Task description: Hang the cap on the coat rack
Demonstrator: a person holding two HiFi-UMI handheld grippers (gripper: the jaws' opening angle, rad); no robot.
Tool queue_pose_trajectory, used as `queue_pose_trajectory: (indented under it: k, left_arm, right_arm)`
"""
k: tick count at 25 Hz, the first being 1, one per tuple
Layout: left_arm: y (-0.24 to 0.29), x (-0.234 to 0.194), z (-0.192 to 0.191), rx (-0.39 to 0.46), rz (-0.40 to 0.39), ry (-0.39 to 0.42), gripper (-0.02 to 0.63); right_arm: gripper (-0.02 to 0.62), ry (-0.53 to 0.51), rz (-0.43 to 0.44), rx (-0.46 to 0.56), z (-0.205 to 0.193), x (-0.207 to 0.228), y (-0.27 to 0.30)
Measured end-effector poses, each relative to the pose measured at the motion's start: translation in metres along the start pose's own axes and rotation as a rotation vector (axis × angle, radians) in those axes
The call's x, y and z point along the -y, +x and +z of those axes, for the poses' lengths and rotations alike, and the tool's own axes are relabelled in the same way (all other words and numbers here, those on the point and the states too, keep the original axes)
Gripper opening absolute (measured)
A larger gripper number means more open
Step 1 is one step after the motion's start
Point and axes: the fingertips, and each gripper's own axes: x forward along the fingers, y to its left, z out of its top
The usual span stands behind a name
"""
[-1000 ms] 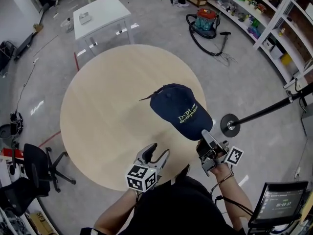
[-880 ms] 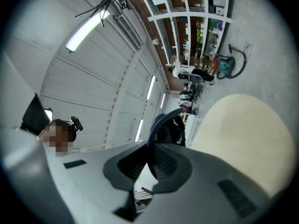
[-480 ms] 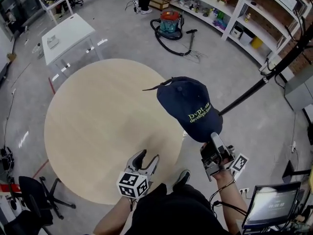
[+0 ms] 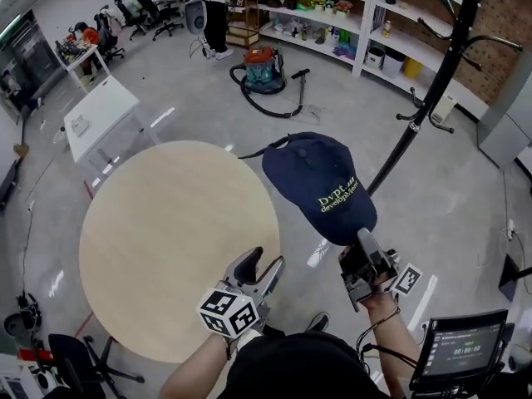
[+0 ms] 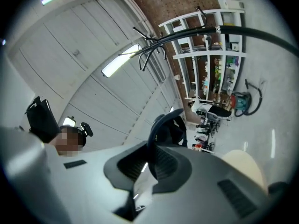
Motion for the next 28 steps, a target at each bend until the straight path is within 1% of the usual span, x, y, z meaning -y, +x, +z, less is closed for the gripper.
queue_pose_trajectory:
  k: [2, 5, 7, 9, 12, 13, 15, 16, 18, 22, 25, 28]
  left_arm:
    - [0.026, 0.047, 0.027, 0.03, -0.079, -0.026, 0.242]
    - [0.062, 0.119, 0.066, 0.099, -0.242, -0.103, 0.241]
    - [0.087, 0.148, 0.067, 0.141, -0.342, -0.124, 0.241]
    - [0.107, 0.174, 0.058, 0.155, -0.414, -0.112, 0.242]
    - [0.126, 0.212, 0.045, 0.127, -0.477, -0.105, 0.241]
    - [0.13, 0.219, 0.041, 0.116, -0.498, -0.105, 0.229]
    - [0.138, 0.23, 0.036, 0.106, -0.538, -0.111, 0.142]
    - [0.142, 0.235, 0.035, 0.103, -0.556, -0.114, 0.115]
    - [0.153, 0.248, 0.031, 0.097, -0.587, -0.109, 0.107]
    - [0.167, 0.271, 0.021, 0.069, -0.639, -0.066, 0.106]
    - [0.179, 0.299, 0.026, 0.059, -0.676, -0.044, 0.104]
    - [0.198, 0.327, 0.031, 0.057, -0.735, -0.08, 0.104]
  right_arm:
    - [0.025, -0.009, 0.034, 0.017, 0.028, -0.026, -0.006]
    - [0.025, -0.004, 0.09, 0.043, 0.069, -0.064, -0.013]
    - [0.025, 0.013, 0.13, 0.065, 0.082, -0.066, -0.028]
    - [0.025, 0.02, 0.158, 0.087, 0.093, -0.067, -0.046]
    - [0.025, 0.012, 0.178, 0.113, 0.112, -0.079, -0.069]
    - [0.025, 0.011, 0.183, 0.12, 0.116, -0.08, -0.074]
    - [0.025, 0.009, 0.192, 0.136, 0.121, -0.079, -0.081]
    - [0.025, 0.006, 0.196, 0.147, 0.125, -0.079, -0.086]
    - [0.025, -0.007, 0.202, 0.179, 0.136, -0.079, -0.097]
    - [0.025, -0.042, 0.213, 0.245, 0.151, -0.083, -0.124]
    - [0.025, -0.067, 0.217, 0.291, 0.173, -0.098, -0.135]
    - [0.025, -0.106, 0.214, 0.332, 0.201, -0.112, -0.143]
